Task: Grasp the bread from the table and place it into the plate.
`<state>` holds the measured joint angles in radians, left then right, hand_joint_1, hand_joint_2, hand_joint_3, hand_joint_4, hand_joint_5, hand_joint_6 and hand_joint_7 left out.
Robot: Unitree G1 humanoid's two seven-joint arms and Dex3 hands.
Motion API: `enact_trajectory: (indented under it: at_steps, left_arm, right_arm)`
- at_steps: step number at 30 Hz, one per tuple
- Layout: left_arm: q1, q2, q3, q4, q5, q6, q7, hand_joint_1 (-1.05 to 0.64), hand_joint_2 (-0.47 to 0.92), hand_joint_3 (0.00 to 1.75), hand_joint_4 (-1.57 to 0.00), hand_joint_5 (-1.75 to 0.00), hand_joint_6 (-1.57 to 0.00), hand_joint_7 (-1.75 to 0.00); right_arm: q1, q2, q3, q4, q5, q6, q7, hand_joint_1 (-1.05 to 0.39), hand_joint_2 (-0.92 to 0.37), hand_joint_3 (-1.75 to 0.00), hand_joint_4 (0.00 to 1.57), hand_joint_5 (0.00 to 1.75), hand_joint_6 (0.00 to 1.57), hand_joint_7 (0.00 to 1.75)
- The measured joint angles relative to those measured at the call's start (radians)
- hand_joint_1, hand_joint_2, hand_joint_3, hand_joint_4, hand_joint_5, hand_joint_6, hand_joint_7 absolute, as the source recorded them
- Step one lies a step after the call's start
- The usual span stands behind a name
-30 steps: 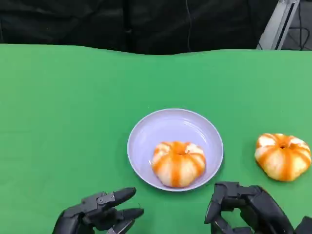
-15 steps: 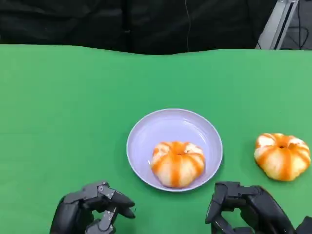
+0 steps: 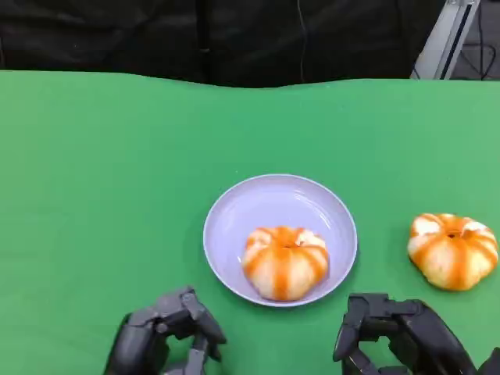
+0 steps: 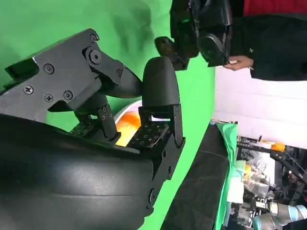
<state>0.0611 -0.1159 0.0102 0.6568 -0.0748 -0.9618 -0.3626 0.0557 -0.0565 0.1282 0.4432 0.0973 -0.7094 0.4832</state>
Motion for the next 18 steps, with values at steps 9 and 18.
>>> enact_trajectory:
  at_steps: [9,18]
  left_arm:
    - [-0.002,0.006,-0.017,0.003,0.031,-0.007,0.044,-0.12,0.47,1.24,-0.73,-1.74,-0.78,-1.47]
    - [-0.014,0.016,-0.026,0.006,0.026,-0.007,0.044,-0.11,0.48,1.25,-0.73,-1.74,-0.78,-1.47]
  right_arm:
    - [0.001,0.000,0.000,-0.003,0.000,0.010,0.000,-0.10,-0.56,-1.07,0.82,1.56,0.85,1.28]
    - [0.001,0.000,0.000,0.001,0.000,0.010,0.004,-0.11,-0.56,-1.06,0.82,1.56,0.85,1.27]
